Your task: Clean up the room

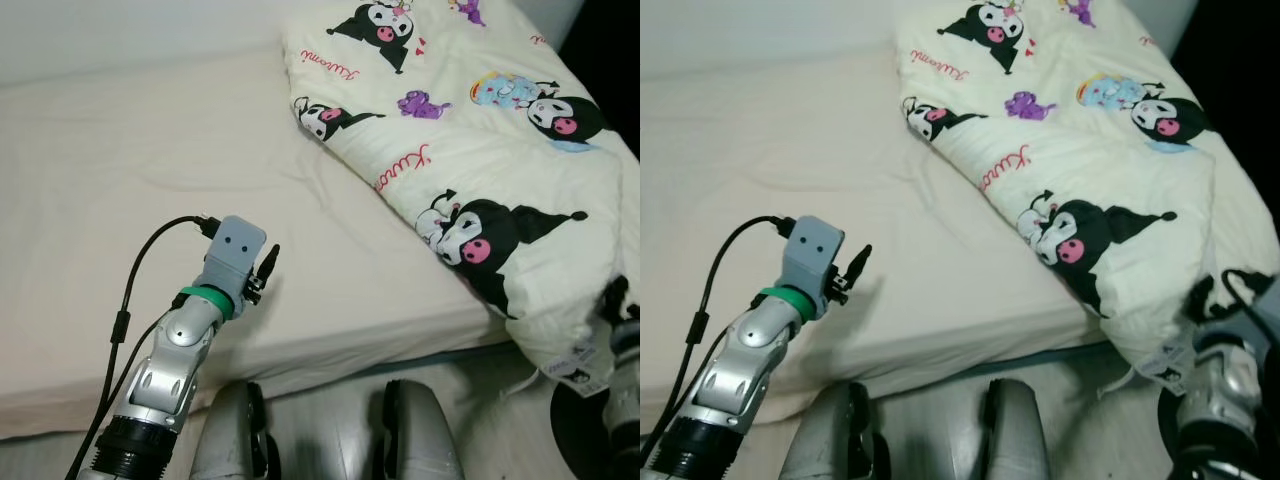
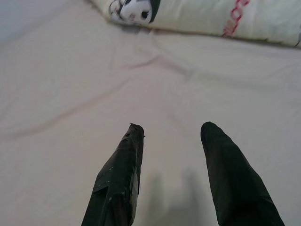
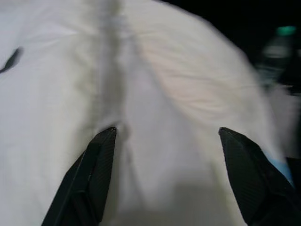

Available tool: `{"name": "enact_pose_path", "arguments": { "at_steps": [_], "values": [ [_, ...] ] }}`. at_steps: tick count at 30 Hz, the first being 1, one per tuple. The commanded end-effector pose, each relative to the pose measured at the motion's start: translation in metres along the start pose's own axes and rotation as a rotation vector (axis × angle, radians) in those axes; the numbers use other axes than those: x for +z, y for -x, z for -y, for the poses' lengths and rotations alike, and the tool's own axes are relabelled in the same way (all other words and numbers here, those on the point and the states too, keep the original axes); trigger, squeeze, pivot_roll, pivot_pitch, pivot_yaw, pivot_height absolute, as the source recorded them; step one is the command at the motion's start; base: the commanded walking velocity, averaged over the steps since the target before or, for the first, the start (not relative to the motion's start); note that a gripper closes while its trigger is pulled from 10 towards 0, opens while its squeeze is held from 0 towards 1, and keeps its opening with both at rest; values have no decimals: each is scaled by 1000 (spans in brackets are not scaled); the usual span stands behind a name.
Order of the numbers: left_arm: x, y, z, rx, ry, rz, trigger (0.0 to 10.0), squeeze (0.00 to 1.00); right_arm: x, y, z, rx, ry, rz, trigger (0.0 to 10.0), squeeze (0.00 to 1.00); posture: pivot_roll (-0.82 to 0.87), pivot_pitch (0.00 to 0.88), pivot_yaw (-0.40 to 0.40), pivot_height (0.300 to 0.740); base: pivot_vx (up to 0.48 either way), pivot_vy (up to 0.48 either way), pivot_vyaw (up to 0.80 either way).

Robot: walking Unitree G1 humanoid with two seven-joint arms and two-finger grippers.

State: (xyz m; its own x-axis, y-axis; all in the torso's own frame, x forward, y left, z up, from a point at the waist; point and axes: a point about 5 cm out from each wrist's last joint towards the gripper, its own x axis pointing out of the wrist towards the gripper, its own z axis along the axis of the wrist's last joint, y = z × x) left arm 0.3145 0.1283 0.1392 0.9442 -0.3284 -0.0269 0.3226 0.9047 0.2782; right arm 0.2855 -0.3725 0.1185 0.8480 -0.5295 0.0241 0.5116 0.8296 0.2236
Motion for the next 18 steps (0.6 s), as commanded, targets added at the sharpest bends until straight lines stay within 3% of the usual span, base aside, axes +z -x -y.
{"name": "enact_pose_path", "arguments": {
  "at_steps": [1, 2, 3, 4, 5, 7, 8, 10, 12, 13, 15, 16, 18],
  "values": [
    [-8, 6, -3, 5, 0, -38, 10000, 0, -8, 2, 1, 28, -45, -44, 10000, 1000, 41, 215, 158, 605, 0, 0, 0],
    [-8, 6, -3, 5, 0, -38, 10000, 0, -8, 2, 1, 28, -45, -44, 10000, 1000, 41, 215, 158, 605, 0, 0, 0],
    [-9, 8, -4, 5, -2, -46, 10000, 0, -8, -2, -11, 135, -134, -65, 10000, 890, 48, 219, 158, 605, 0, 0, 0],
    [-9, 8, -4, 5, -2, -46, 10000, 0, -8, -2, -11, 135, -134, -65, 10000, 890, 48, 219, 158, 605, 0, 0, 0],
    [-10, 9, -3, 4, -3, -49, 10000, 0, -9, -3, -18, 189, -174, -78, 10000, 0, 49, 220, 158, 605, 0, 0, 0],
    [-10, 10, -3, 4, -3, -51, 10000, 0, -10, -4, -23, 226, -197, -87, 10000, 0, 50, 219, 157, 605, 0, 0, 0],
    [-10, 10, -2, 2, -3, -52, 10000, 0, -15, -4, -43, 325, -234, -123, 10000, 0, 50, 219, 157, 605, 0, 0, 0],
    [-10, 10, -1, 2, -3, -52, 10000, 0, -17, -3, -51, 367, -244, -137, 10000, 0, 50, 219, 157, 605, 0, 0, 0],
    [-10, 10, -1, 2, -2, -53, 10000, 0, -26, 2, -82, 527, -249, -178, 10000, 0, 52, 210, 152, 605, 0, 0, 0],
    [-10, 10, -1, 2, -2, -53, 10000, 0, -26, 2, -82, 527, -249, -178, 10000, 0, 52, 210, 152, 605, 0, 0, 0],
    [-9, 9, -1, 4, -3, -52, 10000, 0, -35, 14, -120, 733, -234, -222, 10000, 0, 49, 202, 149, 605, 0, 0, 0],
    [-9, 9, -1, 4, -3, -52, 10000, 0, -35, 14, -120, 733, -234, -222, 10000, 0, 49, 202, 149, 605, 0, 0, 0],
    [-9, 9, -2, 5, -3, -52, 10000, 0, -46, 40, -166, 1009, -187, -283, 10000, 0, 45, 197, 147, 605, 0, 0, 0]
  ]
}}
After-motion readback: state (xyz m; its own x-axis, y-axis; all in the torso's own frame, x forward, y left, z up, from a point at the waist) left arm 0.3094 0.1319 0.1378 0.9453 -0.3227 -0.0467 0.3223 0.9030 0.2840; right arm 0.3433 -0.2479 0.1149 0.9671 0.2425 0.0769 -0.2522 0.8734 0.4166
